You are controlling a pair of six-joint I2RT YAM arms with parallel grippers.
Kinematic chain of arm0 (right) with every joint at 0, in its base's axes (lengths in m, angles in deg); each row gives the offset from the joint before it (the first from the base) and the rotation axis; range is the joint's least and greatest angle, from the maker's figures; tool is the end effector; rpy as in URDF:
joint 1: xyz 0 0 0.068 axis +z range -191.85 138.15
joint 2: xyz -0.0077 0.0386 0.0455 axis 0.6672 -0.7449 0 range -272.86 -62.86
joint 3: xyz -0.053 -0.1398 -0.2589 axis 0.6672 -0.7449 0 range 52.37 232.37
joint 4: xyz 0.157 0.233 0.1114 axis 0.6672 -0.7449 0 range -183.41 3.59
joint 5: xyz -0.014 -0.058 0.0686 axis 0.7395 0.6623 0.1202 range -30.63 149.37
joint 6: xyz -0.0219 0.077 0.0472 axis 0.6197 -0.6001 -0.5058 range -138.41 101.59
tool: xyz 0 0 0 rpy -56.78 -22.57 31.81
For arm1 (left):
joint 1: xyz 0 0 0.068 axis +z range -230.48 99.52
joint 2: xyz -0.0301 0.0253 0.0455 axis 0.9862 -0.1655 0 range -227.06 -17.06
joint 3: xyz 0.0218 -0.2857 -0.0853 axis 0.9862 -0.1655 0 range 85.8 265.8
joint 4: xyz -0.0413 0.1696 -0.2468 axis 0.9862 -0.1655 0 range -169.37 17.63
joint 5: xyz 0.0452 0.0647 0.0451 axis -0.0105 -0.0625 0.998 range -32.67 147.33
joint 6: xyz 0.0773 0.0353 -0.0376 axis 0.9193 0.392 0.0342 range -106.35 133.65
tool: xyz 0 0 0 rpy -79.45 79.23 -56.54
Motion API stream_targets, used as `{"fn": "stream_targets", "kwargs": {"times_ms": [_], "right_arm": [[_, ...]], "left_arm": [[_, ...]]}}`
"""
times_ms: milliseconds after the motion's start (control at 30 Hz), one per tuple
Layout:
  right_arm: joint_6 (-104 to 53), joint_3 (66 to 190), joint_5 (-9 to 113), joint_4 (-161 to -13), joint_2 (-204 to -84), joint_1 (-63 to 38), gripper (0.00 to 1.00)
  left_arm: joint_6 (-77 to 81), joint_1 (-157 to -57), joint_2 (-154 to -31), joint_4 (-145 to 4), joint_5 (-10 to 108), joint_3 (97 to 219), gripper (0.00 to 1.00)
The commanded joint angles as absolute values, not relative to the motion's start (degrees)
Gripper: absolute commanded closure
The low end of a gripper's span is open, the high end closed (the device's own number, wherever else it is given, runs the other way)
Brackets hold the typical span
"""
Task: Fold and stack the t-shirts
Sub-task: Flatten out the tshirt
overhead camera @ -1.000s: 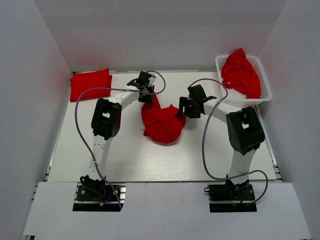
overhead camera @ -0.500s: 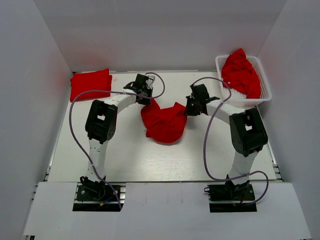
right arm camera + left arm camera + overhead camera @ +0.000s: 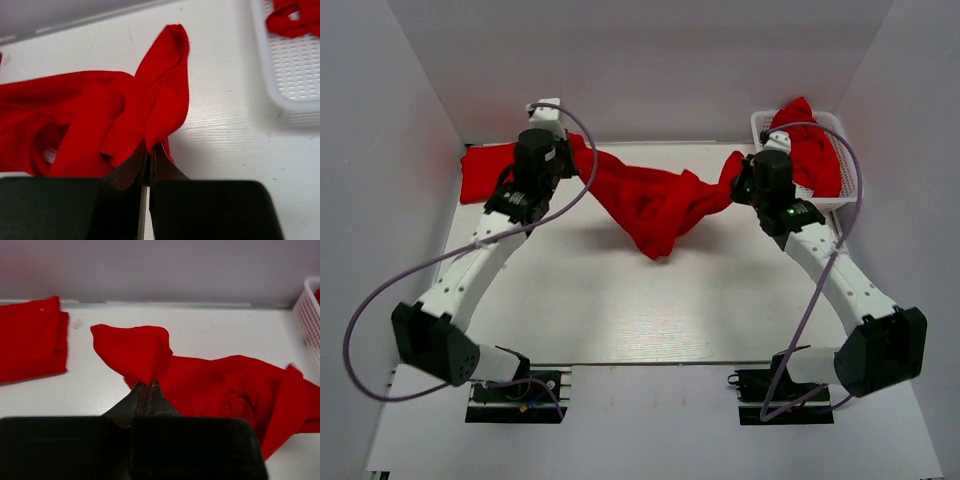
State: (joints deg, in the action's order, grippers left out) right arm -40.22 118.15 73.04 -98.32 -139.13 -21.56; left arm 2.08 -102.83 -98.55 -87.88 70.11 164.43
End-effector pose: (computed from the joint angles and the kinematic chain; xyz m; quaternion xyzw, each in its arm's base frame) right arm 0.3715 0.1163 0.3435 0.0771 0.8241 0.1061 0.5510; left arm 0.3912 -0.1409 0.3977 0.0109 0.8084 -0.0834 0.5826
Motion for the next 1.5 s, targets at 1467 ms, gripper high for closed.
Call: {"fn": "stream_targets", "kwargs": {"times_ms": [1467], "right_arm": [[-26.5,128.3,87.0,-104.8,-91.9,-22.4,1.0]], "left_arm": [[3.3,-103.6,-48.2,-98.4,91.0,165.2,1.0]]}}
